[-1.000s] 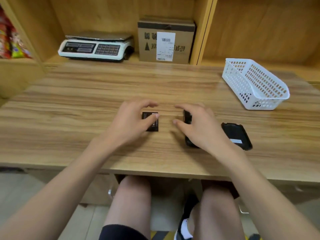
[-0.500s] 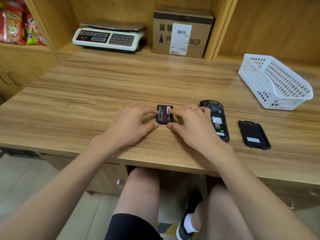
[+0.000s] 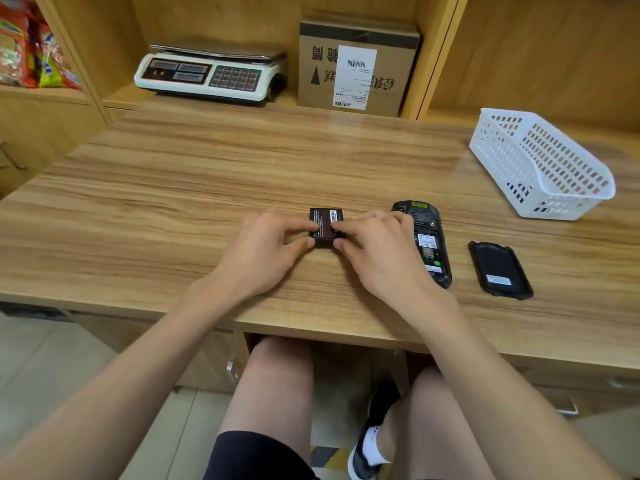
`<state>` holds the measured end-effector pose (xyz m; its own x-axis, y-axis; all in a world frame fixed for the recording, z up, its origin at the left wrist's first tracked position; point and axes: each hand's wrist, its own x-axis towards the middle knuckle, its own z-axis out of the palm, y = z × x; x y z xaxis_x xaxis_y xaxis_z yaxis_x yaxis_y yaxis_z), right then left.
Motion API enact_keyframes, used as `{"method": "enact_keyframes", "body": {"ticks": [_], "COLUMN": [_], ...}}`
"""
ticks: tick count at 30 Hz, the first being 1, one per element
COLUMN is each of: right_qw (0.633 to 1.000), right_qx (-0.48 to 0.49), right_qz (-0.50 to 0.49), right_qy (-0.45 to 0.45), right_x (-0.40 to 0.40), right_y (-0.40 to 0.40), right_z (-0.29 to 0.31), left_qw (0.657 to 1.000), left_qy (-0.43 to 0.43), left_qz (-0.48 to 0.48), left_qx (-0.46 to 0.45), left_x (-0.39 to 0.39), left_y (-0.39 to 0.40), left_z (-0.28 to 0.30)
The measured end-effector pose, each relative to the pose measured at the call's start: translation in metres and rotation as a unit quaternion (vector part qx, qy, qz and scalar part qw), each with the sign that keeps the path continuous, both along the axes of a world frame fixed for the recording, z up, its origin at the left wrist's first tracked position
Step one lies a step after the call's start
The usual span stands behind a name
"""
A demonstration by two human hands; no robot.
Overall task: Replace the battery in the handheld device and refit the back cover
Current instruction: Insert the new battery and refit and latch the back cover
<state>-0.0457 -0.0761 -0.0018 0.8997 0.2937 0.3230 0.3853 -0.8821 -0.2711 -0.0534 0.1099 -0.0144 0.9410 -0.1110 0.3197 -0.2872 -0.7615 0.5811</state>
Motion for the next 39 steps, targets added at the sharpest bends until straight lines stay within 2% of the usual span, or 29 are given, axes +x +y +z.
{"method": "enact_keyframes", "body": {"ticks": [4, 7, 9, 15, 22, 31, 39], "right_qw": [0.998, 0.988, 0.984, 0.977, 0.969, 0.965, 0.97], "right_qx": [0.056, 0.145, 0.173, 0.204, 0.227, 0.246, 0.224], "right_qz": [-0.008, -0.015, -0.026, -0.064, -0.097, -0.093, -0.095], "right_qy": [0.014, 0.044, 0.038, 0.012, 0.013, 0.011, 0.018], "right_x": [-0.001, -0.003, -0.005, -0.022, -0.041, -0.053, -0.053], "right_y": [-0.006, -0.016, -0.027, -0.064, -0.099, -0.109, -0.111], "right_z": [0.007, 0.012, 0.015, 0.025, 0.014, 0.003, -0.004], "left_qw": [0.999, 0.997, 0.994, 0.989, 0.985, 0.987, 0.989], "left_qy": [-0.018, -0.034, -0.041, -0.073, -0.062, -0.051, -0.047], "left_qz": [0.0, 0.006, 0.001, -0.044, -0.1, -0.108, -0.107], "left_qx": [-0.044, -0.073, -0.098, -0.12, -0.124, -0.105, -0.086], "left_x": [0.001, 0.001, 0.001, 0.003, -0.003, -0.015, -0.016], "left_y": [-0.006, -0.015, -0.027, -0.066, -0.098, -0.105, -0.106], "left_z": [0.003, 0.007, 0.01, 0.015, 0.006, 0.005, 0.004]}}
